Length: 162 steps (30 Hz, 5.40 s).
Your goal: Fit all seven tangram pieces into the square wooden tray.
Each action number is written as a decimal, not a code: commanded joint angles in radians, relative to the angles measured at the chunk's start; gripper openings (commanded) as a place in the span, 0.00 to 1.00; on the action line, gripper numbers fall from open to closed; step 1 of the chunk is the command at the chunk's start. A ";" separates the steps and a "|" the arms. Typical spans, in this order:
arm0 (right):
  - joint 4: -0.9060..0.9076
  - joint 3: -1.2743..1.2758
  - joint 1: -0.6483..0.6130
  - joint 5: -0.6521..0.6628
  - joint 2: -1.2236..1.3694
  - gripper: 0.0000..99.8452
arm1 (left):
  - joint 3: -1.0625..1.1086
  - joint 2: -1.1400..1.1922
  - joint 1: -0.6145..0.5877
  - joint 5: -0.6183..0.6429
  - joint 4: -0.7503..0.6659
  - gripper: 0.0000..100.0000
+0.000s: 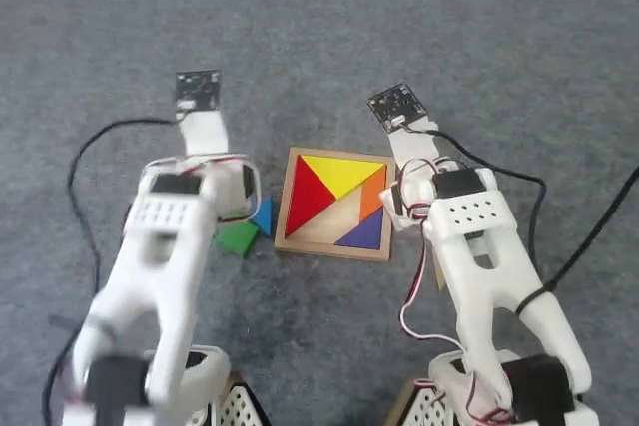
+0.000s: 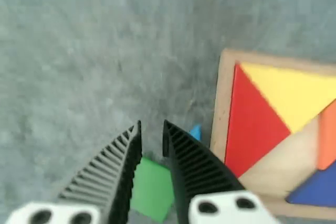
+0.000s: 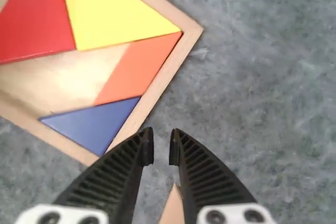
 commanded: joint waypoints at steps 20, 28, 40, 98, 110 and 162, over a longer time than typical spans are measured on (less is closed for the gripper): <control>-0.061 -0.012 0.018 0.015 0.035 0.06 | -0.355 0.503 0.055 0.137 0.216 0.19; -0.065 -0.012 0.018 0.015 0.038 0.06 | -0.435 0.589 0.057 0.144 0.295 0.19; -0.065 -0.012 0.018 0.017 0.035 0.06 | -0.420 0.597 0.100 0.193 0.322 0.19; -0.065 -0.012 0.019 0.015 0.033 0.06 | -0.438 0.585 0.095 0.207 0.327 0.06; -0.065 -0.012 0.019 0.015 0.033 0.06 | -0.395 0.462 0.040 0.204 0.321 0.06; -0.061 -0.012 0.019 0.017 0.033 0.06 | -0.473 0.628 0.046 0.193 0.325 0.09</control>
